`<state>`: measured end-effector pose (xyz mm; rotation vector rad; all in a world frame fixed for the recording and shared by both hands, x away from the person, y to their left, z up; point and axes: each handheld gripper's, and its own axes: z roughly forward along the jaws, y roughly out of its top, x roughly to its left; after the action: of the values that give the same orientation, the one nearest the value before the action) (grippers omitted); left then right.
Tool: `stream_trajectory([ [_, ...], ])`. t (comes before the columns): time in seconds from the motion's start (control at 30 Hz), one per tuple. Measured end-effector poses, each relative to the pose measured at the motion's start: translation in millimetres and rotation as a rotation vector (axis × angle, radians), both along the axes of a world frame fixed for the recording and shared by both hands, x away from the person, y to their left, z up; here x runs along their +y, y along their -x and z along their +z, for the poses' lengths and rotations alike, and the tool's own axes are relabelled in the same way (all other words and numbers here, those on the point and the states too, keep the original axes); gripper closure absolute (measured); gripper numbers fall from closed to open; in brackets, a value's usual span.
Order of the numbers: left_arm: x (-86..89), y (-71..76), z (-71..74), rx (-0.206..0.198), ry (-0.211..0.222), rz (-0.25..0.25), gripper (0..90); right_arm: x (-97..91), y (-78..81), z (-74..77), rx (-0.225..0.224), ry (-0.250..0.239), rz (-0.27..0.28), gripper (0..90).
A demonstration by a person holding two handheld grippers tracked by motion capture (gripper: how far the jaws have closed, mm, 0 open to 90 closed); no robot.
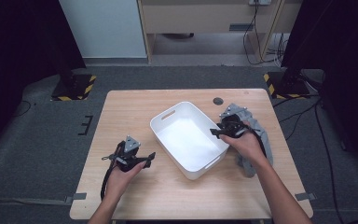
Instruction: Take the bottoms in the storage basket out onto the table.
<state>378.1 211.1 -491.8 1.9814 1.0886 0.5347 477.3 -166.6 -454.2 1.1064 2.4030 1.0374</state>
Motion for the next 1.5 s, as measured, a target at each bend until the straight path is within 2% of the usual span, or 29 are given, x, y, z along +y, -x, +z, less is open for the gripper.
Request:
stream_trajectory([
  [0.17, -2.4, 1.4, 6.8, -0.016, 0.007, -0.001, 24.5, 0.6, 2.8, -4.9, 0.020, 0.013, 0.018, 59.3],
  [0.2, -2.6, 1.5, 8.1, -0.019, 0.001, 0.000, 24.9, 1.3, 3.9, -5.0, 0.016, 0.007, 0.022, 58.5],
  [0.3, -3.1, 1.3, 12.6, -0.027, 0.025, 0.009, 26.7, 2.3, 6.3, -4.3, 0.026, 0.005, 0.016, 58.5],
  [0.37, -2.9, -0.4, 15.5, -0.032, 0.020, 0.008, 27.0, 4.5, 8.6, -2.6, 0.032, 0.000, 0.025, 58.2],
  [0.47, 0.9, -3.1, 18.2, -0.013, 0.052, 0.017, 27.8, 10.6, 13.6, -1.5, 0.049, -0.009, 0.051, 56.7],
  [0.6, 7.2, -5.6, 26.3, -0.008, 0.077, 0.045, 28.2, 22.3, 21.8, -0.4, 0.056, -0.023, 0.091, 54.0],
  [0.63, 7.8, -6.0, 27.5, -0.004, 0.098, 0.042, 28.2, 25.3, 23.8, 0.1, 0.057, -0.030, 0.098, 53.5],
  [0.67, 8.9, -5.9, 28.8, 0.000, 0.091, 0.056, 28.9, 28.6, 26.3, 0.9, 0.061, -0.033, 0.106, 52.5],
  [0.77, 13.8, -7.2, 31.5, 0.005, 0.105, 0.076, 28.2, 35.8, 31.7, 1.9, 0.057, -0.012, 0.115, 50.4],
  [0.87, 16.4, -7.5, 34.7, 0.007, 0.146, 0.093, 27.3, 38.6, 35.4, 1.6, 0.061, -0.020, 0.124, 51.7],
  [0.97, 14.9, -10.0, 33.7, 0.027, 0.113, 0.096, 26.5, 43.6, 40.6, 2.2, 0.066, -0.018, 0.135, 51.3],
  [1.07, 10.3, -13.5, 29.5, 0.054, 0.098, 0.089, 27.4, 47.0, 43.8, 1.7, 0.063, -0.020, 0.147, 51.1],
  [1.2, 4.6, -18.6, 24.7, 0.086, 0.066, 0.081, 33.5, 47.6, 45.8, 1.7, 0.047, -0.019, 0.158, 48.6],
  [1.33, 0.7, -23.2, 22.5, 0.103, 0.063, 0.081, 41.8, 41.3, 48.7, 10.0, 0.010, -0.058, 0.140, 45.4],
  [1.43, -0.3, -24.7, 23.4, 0.114, 0.049, 0.090, 42.3, 34.8, 51.8, 16.0, -0.021, -0.073, 0.128, 44.7],
  [1.5, 0.4, -26.1, 24.7, 0.116, 0.044, 0.097, 44.7, 27.1, 54.2, 21.2, -0.039, -0.112, 0.115, 44.6],
])
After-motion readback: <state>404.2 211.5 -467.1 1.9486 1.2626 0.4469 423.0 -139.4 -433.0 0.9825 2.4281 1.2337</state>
